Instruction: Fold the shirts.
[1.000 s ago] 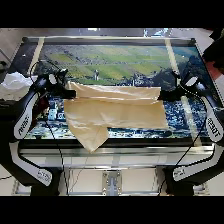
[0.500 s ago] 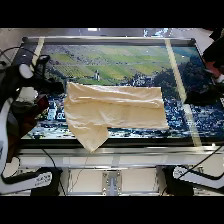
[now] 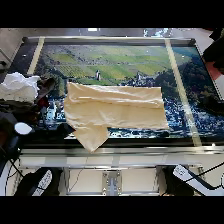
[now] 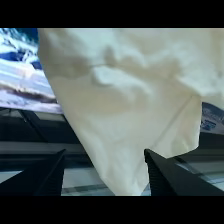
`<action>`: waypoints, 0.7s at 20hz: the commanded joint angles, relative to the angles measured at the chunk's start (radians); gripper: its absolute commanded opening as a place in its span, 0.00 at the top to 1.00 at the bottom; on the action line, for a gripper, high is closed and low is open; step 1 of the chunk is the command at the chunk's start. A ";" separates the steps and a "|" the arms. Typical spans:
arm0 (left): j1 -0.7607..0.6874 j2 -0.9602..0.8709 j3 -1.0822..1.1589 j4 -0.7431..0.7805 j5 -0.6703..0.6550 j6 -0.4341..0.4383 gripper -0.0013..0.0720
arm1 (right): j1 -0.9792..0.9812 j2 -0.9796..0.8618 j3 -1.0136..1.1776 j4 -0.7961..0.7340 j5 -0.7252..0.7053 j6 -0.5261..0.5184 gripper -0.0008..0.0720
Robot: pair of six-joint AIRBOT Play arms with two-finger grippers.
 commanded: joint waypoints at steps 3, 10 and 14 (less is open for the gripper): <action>0.000 0.011 -0.126 -0.094 0.045 0.042 0.22 | -0.008 0.006 -0.010 0.114 -0.013 -0.009 0.51; -0.140 -0.164 -0.126 -0.216 0.195 0.106 0.22 | -0.008 0.010 -0.010 0.174 0.001 -0.009 0.51; -0.177 -0.240 -0.126 -0.294 0.240 0.146 0.42 | -0.008 0.010 -0.010 0.172 0.042 -0.009 0.51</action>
